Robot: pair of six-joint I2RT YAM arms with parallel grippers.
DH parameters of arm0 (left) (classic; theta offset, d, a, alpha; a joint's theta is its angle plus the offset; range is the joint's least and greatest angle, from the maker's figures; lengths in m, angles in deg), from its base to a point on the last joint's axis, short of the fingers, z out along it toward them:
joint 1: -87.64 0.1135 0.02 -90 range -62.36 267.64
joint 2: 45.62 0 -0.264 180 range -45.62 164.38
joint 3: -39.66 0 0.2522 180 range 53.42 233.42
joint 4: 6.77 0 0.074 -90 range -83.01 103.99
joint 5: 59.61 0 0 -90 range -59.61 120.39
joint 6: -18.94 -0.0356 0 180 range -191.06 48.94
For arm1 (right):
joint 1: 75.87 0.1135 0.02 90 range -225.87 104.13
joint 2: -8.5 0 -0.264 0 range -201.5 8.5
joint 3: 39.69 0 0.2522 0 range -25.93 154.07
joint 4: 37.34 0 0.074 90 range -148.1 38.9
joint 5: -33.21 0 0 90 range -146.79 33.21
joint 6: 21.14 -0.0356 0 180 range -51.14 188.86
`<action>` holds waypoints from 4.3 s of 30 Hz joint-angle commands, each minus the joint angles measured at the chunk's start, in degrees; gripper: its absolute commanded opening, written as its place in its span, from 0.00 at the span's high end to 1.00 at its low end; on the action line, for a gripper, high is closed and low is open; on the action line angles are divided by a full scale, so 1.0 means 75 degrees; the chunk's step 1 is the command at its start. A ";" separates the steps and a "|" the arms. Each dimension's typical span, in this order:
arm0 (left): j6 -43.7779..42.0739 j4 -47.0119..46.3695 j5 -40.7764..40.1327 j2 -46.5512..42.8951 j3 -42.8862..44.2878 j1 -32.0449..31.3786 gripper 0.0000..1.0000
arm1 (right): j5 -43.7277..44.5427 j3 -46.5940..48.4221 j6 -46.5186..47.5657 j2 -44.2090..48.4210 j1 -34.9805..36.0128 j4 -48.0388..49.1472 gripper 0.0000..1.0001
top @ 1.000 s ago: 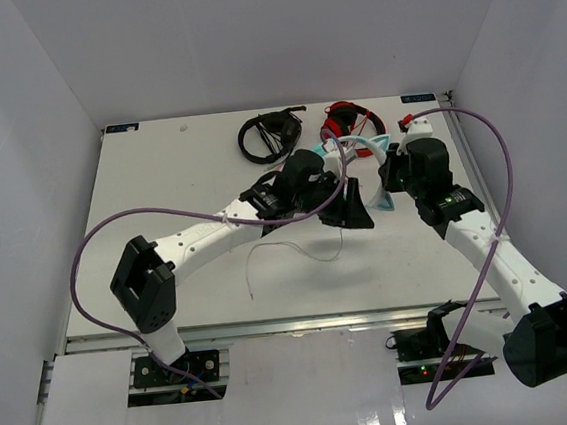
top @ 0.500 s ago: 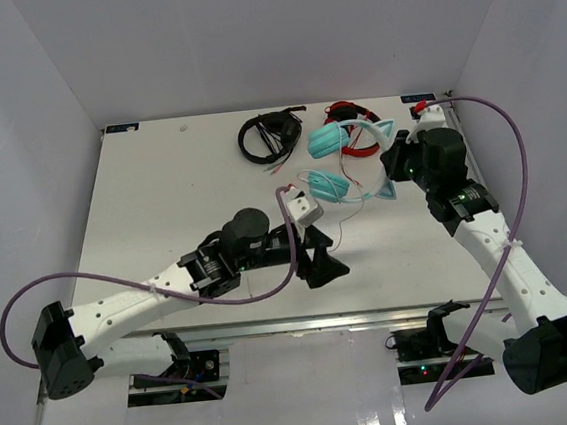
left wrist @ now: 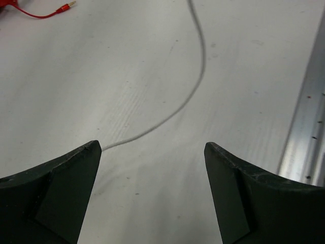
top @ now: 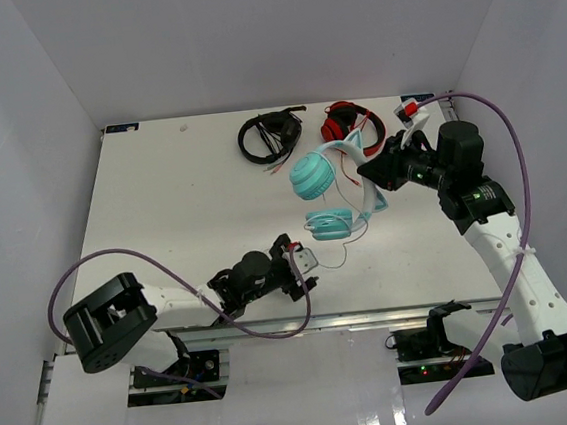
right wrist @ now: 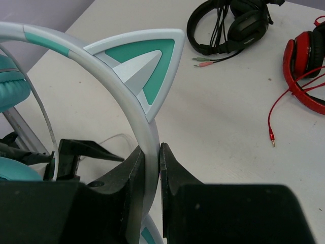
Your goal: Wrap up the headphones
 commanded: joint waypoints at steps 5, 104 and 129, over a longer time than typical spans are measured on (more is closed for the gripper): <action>-0.1288 -0.1352 -0.0083 0.1170 0.0730 0.0494 0.10 | -0.1102 0.0280 -0.0194 0.0445 -0.0094 0.0213 0.92; 0.9414 0.2856 0.4941 0.1937 0.5610 0.1198 0.75 | 0.4403 -0.0796 -0.0051 -0.0429 0.1281 0.0944 0.92; 0.5296 0.2620 0.2064 -0.2218 0.1497 0.0452 0.26 | 0.4259 -0.1121 -0.0251 -0.2104 0.0735 0.2023 0.92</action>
